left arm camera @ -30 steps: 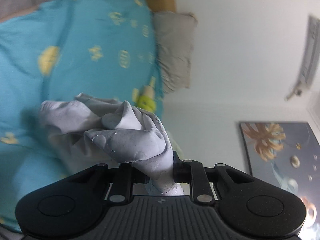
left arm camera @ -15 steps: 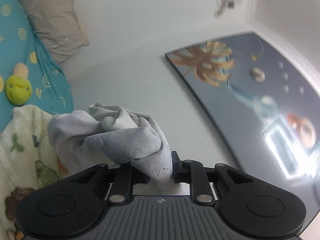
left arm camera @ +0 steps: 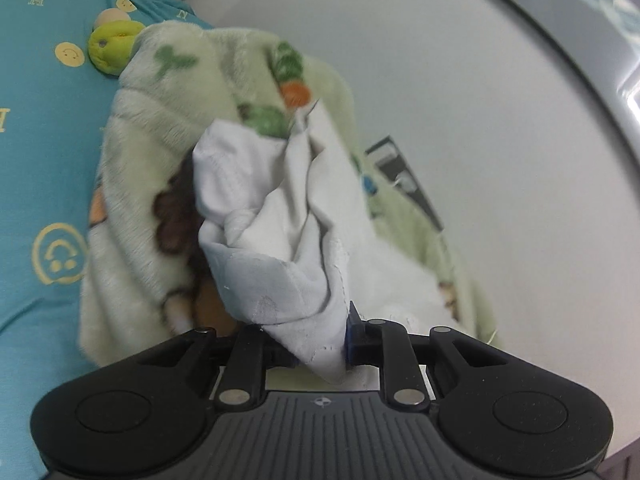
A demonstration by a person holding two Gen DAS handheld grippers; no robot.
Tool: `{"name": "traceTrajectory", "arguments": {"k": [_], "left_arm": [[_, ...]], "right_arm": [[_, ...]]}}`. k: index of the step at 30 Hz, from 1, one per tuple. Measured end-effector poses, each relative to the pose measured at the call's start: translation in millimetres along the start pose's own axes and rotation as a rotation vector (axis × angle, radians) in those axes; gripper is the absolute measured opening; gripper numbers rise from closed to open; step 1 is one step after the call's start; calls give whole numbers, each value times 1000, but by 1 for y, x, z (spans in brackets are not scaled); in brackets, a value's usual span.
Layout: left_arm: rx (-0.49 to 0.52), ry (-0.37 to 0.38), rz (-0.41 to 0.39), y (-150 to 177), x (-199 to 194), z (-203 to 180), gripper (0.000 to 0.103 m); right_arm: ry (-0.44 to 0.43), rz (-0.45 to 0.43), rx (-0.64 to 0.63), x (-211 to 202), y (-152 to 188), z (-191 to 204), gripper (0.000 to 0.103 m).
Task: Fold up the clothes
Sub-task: 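Lift the folded shirt with both grippers and carry it onto the lion blanket, then open both grippers and lift the tools away from the shirt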
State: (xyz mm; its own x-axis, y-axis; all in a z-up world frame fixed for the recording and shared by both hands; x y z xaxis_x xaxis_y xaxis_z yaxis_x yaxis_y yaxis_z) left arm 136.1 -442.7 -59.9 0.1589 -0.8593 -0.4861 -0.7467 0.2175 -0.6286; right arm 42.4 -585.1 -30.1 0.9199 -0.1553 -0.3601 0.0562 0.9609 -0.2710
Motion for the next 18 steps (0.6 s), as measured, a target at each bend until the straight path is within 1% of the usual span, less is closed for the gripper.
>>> {"name": "traceTrajectory", "arguments": {"k": [2,3,4,5,6,7,8,9,10,11,13,14,15,16,18], "left_arm": [[35,-30,2,8,3,2,25],[36,-39,4,9,5,2,26],[33,-48,9,6,7,2,28],[55,-66,11,5,7,-3,31],[78,-84,13,4,6,-8,41],[121,-119,17,0,5,-13,58],[154,-143,15,-3,0,-20,66],[188,-168,14,-7,-5,-27,77],[221,-191,13,-10,-10,-33,82],[240,-205,7,-10,-16,-40,82],[268,-231,-6,-11,-31,-53,84],[287,-237,-18,-21,-38,-62,85],[306,-243,-30,-31,-45,-72,87],[337,-259,-52,-33,-58,-85,91],[391,-282,-102,-33,-85,-111,98]], "right_arm": [[48,14,5,0,10,-15,22],[66,23,10,1,13,-21,22],[71,30,23,3,13,-24,24],[78,39,41,3,12,-26,24],[88,53,65,2,11,-26,24],[98,66,90,0,10,-26,28],[118,78,101,-3,10,-24,33],[151,89,93,-8,12,-21,36],[175,92,84,-15,15,-18,38],[186,85,74,-25,19,-15,41],[191,78,45,-41,26,-6,42],[190,76,29,-49,29,-2,42],[189,73,14,-57,32,3,42],[189,67,-17,-66,36,9,42],[187,43,-119,-85,43,28,42]]}}
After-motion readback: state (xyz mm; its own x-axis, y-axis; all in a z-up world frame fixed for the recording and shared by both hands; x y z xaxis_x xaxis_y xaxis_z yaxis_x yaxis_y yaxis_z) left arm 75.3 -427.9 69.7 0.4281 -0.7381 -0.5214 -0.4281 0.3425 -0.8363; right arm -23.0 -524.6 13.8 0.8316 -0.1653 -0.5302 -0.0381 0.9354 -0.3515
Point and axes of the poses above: each gripper's, at about its wrist camera, not at the fingertips, and x roughly the way its jaws point, z to its left, y to its underside, the point moved 8 cm from there along x, roughly the way its jaws point, and after that the axes turned 12 degrees about x, right-handed, at the moved point
